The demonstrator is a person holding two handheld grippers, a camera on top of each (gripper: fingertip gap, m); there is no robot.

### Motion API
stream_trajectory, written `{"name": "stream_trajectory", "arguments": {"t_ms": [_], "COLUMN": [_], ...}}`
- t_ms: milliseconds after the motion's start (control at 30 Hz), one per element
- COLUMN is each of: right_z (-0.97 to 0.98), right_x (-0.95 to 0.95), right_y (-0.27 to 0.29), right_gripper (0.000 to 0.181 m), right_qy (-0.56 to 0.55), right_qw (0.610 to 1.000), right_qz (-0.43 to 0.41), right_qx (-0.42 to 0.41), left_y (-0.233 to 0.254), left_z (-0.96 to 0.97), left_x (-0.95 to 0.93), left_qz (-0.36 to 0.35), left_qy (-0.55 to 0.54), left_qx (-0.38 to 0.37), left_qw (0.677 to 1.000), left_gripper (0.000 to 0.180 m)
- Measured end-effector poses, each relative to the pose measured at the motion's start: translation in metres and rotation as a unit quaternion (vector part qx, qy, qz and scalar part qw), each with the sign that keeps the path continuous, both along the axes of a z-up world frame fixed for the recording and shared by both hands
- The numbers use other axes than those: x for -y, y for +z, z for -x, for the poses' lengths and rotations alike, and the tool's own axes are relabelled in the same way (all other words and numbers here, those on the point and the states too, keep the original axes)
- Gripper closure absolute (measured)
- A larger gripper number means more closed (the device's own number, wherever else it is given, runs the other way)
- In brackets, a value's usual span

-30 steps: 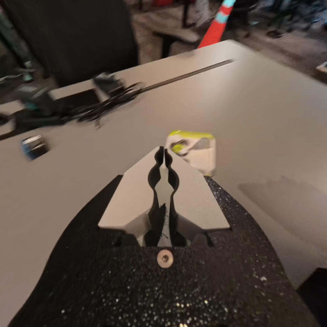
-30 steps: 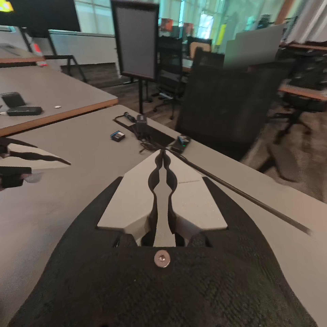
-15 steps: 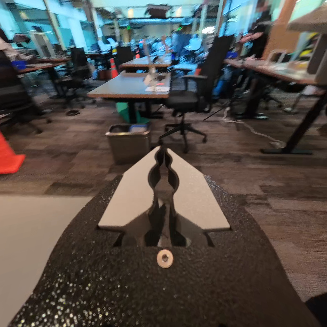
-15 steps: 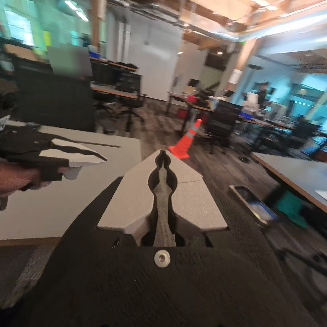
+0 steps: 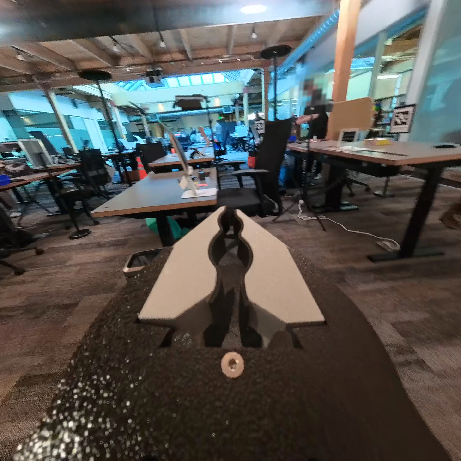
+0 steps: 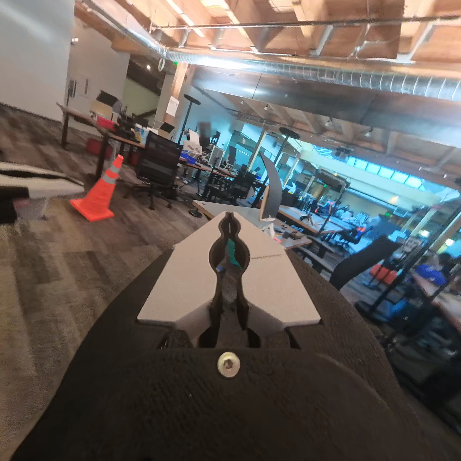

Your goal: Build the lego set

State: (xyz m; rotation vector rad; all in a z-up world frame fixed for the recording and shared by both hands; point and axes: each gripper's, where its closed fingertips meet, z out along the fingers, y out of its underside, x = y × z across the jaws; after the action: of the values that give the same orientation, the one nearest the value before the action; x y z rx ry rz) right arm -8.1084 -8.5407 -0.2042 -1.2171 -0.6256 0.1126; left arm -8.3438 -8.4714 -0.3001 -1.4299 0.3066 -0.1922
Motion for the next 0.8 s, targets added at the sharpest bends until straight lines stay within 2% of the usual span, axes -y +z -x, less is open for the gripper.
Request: {"name": "stream_trajectory", "arguments": {"t_ms": [100,267,367,500,600,733,767,800], "right_z": [0.013,0.077,0.145,0.192,0.222,0.270,0.284,0.298], "right_x": [-0.056,-0.185,-0.246,-0.322,-0.369,-0.431,-0.448,-0.464], "right_y": [-0.004,-0.015,0.004,0.028,0.028,0.025,0.025,0.024], "right_gripper": [0.181,0.181,0.181,0.181,0.168,0.158,0.156,0.152], "right_qy": [-0.002,0.064,0.170,0.200,0.222,0.257,0.265,0.273], "right_qw": [0.999,0.997,0.985,0.979,0.973,0.963,0.960,0.957], "right_qz": [-0.021,0.001,-0.005,-0.035,-0.032,-0.031,-0.032,-0.031], "right_qx": [0.047,0.052,0.027,-0.023,-0.055,-0.078,-0.085,-0.091], "left_y": [-0.006,-0.017,-0.011,-0.015,-0.005,0.017,0.020,0.021], "left_z": [0.041,0.146,0.200,0.238,0.258,0.287,0.297,0.309], "left_x": [-0.058,-0.146,-0.171,-0.203,-0.226,-0.259,-0.269,-0.275], "left_qz": [-0.016,0.000,0.007,0.031,0.032,-0.001,-0.006,-0.010], "left_qy": [0.048,0.159,0.211,0.231,0.242,0.268,0.280,0.307], "left_qx": [0.002,0.030,0.056,0.045,0.033,0.013,0.007,0.002], "left_qw": [0.999,0.987,0.976,0.971,0.969,0.963,0.960,0.952], "left_gripper": [0.180,0.180,0.180,0.180,0.179,0.169,0.163,0.144]}}
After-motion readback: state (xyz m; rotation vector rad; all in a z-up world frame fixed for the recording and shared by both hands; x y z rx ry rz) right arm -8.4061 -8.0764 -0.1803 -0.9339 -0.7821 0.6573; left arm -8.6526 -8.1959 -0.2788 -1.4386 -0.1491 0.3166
